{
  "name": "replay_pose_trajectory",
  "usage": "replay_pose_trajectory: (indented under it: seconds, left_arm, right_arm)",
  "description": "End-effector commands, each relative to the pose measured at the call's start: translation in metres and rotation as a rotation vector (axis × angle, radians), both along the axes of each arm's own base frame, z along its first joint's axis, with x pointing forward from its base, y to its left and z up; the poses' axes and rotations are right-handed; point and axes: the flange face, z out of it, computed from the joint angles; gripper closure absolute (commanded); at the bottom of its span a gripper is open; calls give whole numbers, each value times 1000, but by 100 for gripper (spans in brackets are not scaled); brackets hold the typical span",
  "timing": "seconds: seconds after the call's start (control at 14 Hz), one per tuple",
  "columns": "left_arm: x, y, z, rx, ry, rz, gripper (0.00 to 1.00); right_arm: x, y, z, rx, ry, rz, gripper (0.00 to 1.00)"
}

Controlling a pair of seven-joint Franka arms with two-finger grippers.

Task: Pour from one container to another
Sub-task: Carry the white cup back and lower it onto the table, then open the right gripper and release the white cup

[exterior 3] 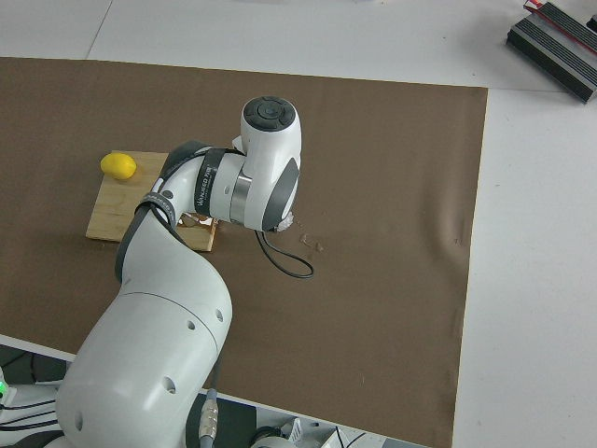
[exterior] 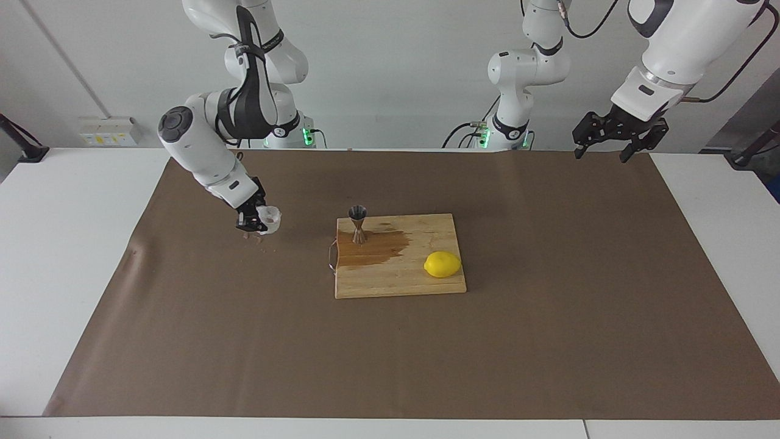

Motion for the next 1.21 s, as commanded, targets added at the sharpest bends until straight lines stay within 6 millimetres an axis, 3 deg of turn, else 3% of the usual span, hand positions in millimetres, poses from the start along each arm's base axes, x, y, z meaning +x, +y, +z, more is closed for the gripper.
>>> replay_pose_trajectory:
  seconds: [0.0,0.14,0.36,0.5,0.57,0.64,0.71,0.93,1.14]
  left_arm:
    - [-7,1,1,20,4,8,0]
    - [-7,1,1,20,4,8,0]
    - [-7,1,1,20,4,8,0]
    - [-7,1,1,20,4,8,0]
    - [-7,1,1,20,4,8,0]
    - [-7,1,1,20,4,8,0]
    - [-7,1,1,20,4,8,0]
    - [-7,1,1,20,4,8,0]
    - [-7,1,1,20,4,8,0]
  right_arm:
    - [-15,-46,-11,74,-31,38,100]
    - [-21,-97,-30,136,-56,65,100]
    - [-31,-152,-62,158,-94,122,100]
    - [-36,-159,-73,162,-92,127,100]
    - [-36,-158,-74,163,-91,126,91]
    - [-35,-155,-74,172,-94,119,25]
    - [-36,-155,-75,181,-90,116,0]
    - [-35,-149,-66,239,-76,73,0]
    - [-24,-143,-23,240,-63,-1,0]
